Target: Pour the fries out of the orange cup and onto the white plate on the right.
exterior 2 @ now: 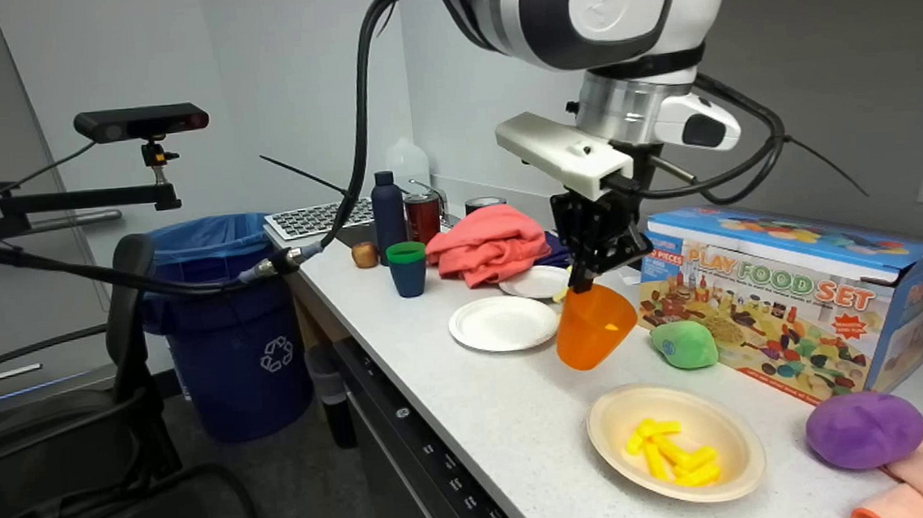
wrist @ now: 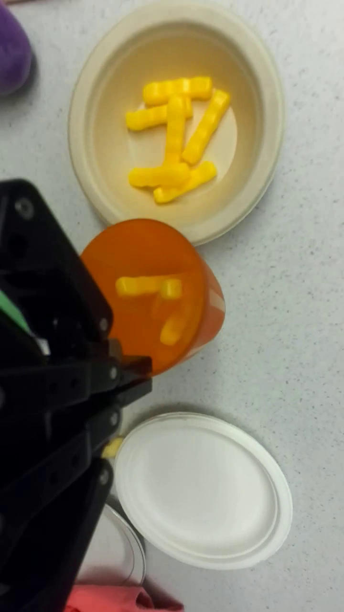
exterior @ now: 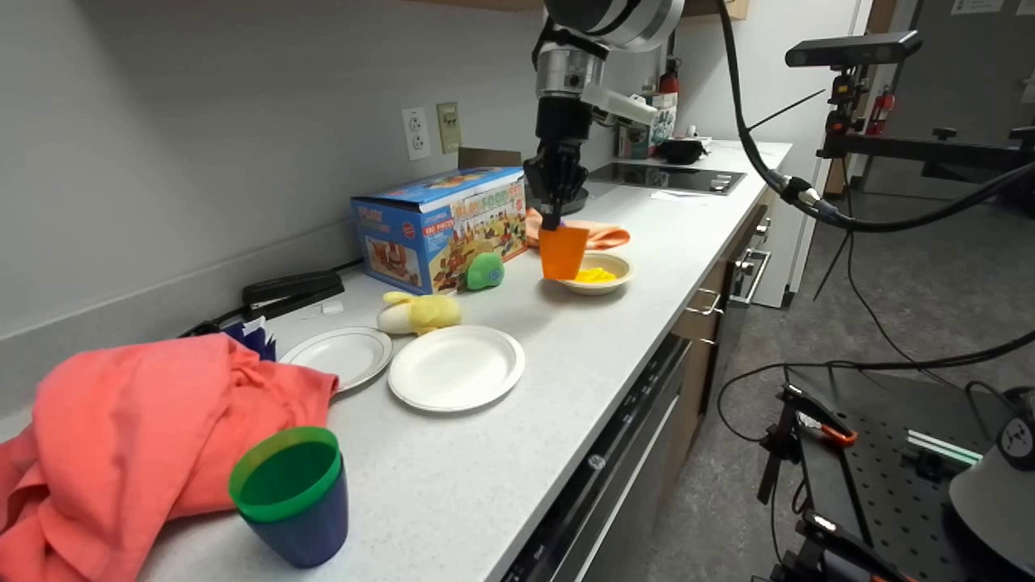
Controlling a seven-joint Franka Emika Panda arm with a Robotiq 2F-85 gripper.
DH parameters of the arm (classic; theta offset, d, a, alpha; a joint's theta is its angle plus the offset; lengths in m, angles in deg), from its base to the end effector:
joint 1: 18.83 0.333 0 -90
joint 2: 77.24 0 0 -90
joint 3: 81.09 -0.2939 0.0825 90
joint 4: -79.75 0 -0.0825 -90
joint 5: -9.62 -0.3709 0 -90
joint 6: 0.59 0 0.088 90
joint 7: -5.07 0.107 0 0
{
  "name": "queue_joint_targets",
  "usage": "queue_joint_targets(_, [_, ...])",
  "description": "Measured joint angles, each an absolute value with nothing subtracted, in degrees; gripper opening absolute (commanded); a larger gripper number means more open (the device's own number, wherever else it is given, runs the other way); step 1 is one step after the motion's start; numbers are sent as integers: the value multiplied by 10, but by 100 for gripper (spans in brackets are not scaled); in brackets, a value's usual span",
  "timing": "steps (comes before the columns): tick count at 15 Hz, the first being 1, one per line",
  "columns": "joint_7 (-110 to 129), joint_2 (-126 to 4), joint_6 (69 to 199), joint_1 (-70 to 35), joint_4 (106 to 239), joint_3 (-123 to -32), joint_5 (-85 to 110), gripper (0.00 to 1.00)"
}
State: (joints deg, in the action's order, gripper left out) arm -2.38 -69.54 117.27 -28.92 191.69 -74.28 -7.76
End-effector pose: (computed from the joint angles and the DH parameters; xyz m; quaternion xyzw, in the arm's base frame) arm 0.5506 -0.1489 0.3942 -0.9802 0.1535 -0.0122 0.1249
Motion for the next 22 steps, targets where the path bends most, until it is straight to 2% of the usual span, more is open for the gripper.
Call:
queue_joint_targets(17, [-24,-711,1134,-295,1924,-738,-87,1])
queue_joint_targets(18, [-24,-716,1126,-295,1926,-738,-85,4])
queue_joint_targets(22, [-24,-727,1117,-295,1934,-738,-81,4])
